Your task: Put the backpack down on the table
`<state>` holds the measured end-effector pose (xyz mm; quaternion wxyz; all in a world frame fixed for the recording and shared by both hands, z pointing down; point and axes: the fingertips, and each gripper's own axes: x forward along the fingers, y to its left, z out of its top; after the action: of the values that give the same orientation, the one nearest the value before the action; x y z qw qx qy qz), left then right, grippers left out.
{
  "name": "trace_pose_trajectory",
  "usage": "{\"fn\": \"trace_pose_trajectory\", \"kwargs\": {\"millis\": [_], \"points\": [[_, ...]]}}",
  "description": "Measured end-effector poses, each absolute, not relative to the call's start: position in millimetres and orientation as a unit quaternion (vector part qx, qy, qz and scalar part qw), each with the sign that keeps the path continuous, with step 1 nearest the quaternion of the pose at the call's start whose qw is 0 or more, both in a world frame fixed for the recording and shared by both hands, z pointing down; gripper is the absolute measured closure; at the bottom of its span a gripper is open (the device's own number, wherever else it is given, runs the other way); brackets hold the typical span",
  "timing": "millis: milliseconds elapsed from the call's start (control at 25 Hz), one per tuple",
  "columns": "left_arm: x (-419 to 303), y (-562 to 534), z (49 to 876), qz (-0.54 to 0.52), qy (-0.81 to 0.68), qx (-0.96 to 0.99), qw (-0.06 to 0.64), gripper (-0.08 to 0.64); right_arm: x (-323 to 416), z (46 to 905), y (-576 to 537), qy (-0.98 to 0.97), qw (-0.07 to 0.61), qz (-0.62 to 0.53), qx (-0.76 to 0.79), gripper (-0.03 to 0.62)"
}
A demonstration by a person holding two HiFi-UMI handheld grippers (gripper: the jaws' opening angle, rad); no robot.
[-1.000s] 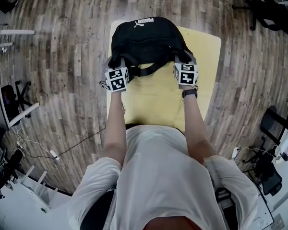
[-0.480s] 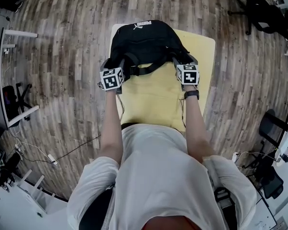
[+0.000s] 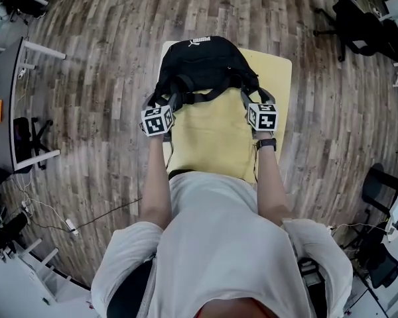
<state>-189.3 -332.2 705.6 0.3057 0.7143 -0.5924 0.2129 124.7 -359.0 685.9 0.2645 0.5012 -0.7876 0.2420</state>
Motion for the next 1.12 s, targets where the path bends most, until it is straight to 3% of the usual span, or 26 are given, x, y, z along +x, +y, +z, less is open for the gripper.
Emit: {"fn": "trace_pose_trajectory", "kwargs": {"millis": [400, 640, 880, 1120], "points": [[-137, -300, 630, 0.181, -0.573, 0.763, 0.238, 0.252, 108, 578, -348, -0.830, 0.186, 0.150, 0.504, 0.342], [-124, -300, 561, 0.133, -0.580, 0.783, 0.181, 0.273, 102, 505, -332, -0.848, 0.129, 0.083, 0.507, 0.424], [-124, -284, 478, 0.080, -0.626, 0.770, 0.094, 0.363, 108, 445, -304, -0.854, 0.074, 0.038, 0.513, 0.485], [-115, -255, 423, 0.027, -0.637, 0.769, 0.049, 0.451, 116, 406, -275, -0.852, 0.038, 0.013, 0.522, 0.522]]}}
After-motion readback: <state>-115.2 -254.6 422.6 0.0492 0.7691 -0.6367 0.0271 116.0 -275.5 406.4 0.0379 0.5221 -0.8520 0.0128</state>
